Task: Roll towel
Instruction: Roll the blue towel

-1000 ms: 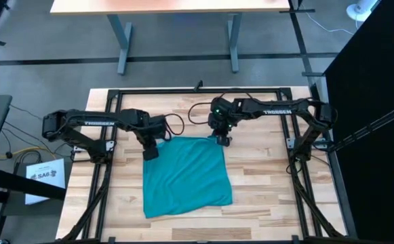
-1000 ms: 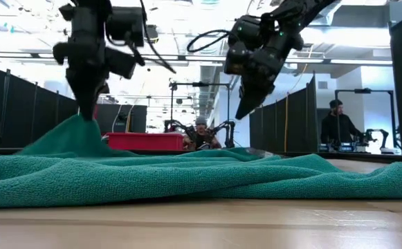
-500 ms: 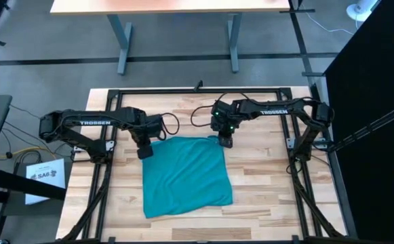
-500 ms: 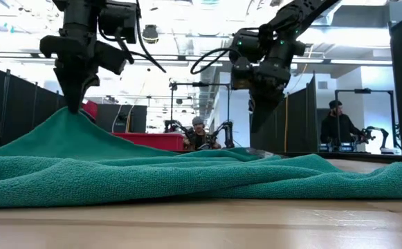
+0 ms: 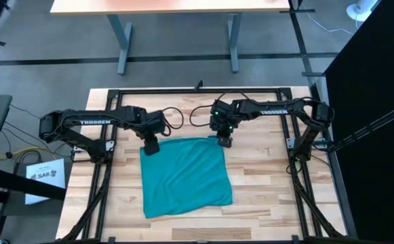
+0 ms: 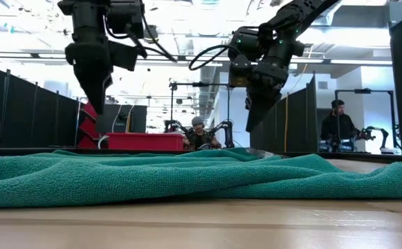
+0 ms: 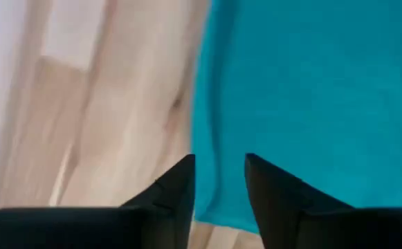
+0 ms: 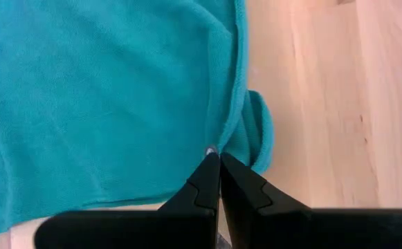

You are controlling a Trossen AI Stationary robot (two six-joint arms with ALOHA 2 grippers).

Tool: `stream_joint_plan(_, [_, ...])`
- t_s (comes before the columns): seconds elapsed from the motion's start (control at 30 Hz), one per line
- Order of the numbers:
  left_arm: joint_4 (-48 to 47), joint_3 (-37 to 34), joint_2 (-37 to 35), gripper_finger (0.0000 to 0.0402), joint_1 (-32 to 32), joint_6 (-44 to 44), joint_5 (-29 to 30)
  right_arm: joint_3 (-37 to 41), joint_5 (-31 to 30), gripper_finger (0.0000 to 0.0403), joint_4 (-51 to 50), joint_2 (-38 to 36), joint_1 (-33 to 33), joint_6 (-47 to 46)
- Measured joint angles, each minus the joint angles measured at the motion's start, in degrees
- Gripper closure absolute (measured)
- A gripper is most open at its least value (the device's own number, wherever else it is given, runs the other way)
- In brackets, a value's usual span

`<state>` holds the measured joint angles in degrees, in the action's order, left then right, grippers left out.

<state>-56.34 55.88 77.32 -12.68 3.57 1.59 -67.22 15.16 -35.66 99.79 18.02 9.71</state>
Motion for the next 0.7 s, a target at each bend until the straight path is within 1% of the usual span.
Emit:
stream_joint_plan(0.13, [-0.87,-0.85,4.13,0.0271,0.36,-2.68,1.2,0.0,-0.02,0.0403,1.54,0.0,0.02,0.95])
stream_joint_plan(0.3, [-0.2,-2.65,10.56,0.027,0.25,-2.3,1.22,0.0,-0.01,0.0403,3.71,0.0,0.07,0.9])
stream_joint_plan(0.43, [0.6,-3.87,14.31,0.027,0.23,-1.32,0.67,0.0,-0.02,0.0403,3.58,0.0,0.07,1.31])
stream_joint_plan(0.57, [0.94,-4.63,15.95,0.027,0.37,-0.35,0.45,0.0,-0.02,0.0403,3.56,0.0,0.07,1.46])
stream_joint_plan(0.7, [1.59,-4.68,16.09,0.0271,0.3,0.85,3.34,0.0,-0.02,0.0403,3.32,0.0,0.07,2.27])
